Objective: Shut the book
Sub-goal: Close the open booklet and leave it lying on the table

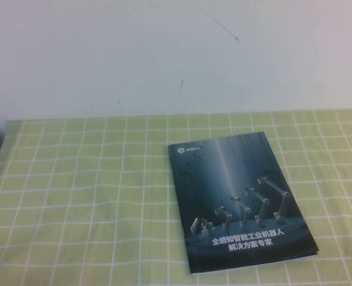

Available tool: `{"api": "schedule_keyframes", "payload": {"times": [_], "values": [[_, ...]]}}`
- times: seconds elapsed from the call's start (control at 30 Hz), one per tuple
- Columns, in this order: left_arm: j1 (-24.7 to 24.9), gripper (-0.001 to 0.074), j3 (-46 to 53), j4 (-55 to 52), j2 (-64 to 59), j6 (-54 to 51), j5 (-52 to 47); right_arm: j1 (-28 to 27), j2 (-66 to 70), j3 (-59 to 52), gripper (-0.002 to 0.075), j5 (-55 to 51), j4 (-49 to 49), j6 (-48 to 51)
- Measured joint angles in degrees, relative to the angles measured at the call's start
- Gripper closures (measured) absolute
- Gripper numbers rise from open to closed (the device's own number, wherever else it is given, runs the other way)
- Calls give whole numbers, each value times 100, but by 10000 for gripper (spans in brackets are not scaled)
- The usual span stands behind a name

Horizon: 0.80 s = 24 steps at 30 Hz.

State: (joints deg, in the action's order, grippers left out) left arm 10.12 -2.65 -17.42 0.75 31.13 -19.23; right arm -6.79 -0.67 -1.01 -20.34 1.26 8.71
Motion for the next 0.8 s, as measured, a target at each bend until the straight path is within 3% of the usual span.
{"api": "schedule_keyframes", "payload": {"times": [0.23, 0.37, 0.5, 0.63, 0.8], "values": [[0, 738, 392, 297, 7, -394, 715, 0, 0, 0, 729, 0, 0, 0], [0, 738, 392, 1985, 7, -2896, 364, 0, 0, 0, 729, 0, 0, 0], [0, 739, 381, 2429, 7, -4384, 147, 0, 0, 0, 729, 0, 0, 0], [0, 739, 381, 2463, 7, -4385, 143, 0, 0, 0, 729, 0, 0, 0], [0, 739, 381, 2381, 7, -3320, 143, 0, 0, 0, 729, 0, 0, 0]]}}
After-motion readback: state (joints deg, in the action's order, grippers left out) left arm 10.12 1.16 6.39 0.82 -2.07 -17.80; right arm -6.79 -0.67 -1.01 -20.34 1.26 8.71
